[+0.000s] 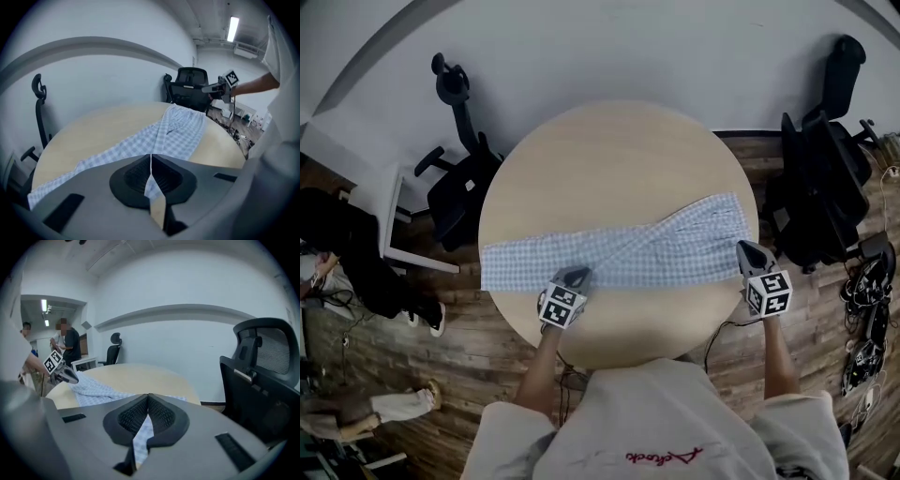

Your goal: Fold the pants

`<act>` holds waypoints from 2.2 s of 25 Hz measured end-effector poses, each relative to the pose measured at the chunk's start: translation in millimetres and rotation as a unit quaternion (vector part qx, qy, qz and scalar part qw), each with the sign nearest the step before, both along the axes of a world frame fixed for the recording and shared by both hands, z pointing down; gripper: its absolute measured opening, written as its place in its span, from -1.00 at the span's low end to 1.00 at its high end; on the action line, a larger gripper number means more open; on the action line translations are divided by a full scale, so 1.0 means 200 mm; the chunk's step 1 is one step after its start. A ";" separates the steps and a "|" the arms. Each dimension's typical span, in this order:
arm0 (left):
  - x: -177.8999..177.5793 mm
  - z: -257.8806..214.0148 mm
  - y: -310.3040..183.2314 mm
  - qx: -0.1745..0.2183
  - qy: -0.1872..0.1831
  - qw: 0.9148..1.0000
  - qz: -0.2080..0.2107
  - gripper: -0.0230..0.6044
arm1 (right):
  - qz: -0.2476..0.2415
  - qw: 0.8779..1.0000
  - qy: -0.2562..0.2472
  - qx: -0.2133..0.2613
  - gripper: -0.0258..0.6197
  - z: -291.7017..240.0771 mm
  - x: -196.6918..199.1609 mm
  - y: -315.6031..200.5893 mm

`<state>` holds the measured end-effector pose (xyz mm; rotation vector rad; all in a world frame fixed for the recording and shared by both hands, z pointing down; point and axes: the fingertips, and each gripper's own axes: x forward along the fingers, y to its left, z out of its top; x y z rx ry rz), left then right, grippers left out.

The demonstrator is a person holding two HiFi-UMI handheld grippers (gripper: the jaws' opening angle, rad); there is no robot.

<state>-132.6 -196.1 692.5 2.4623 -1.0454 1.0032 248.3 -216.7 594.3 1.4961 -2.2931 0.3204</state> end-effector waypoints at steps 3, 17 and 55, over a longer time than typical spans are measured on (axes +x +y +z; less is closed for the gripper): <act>0.02 0.05 0.01 -0.012 -0.040 0.999 0.022 -0.82 | -0.050 0.997 0.053 -0.009 -0.83 0.05 -0.02 -0.07; 0.07 0.22 -0.05 -0.057 -0.131 0.987 0.069 -0.81 | -0.310 0.904 0.284 -0.079 -0.82 0.42 -0.24 -0.56; 0.07 0.29 -0.03 -0.125 -0.163 0.970 0.127 -0.79 | -0.440 0.779 0.367 -0.253 -0.72 0.73 0.23 -0.97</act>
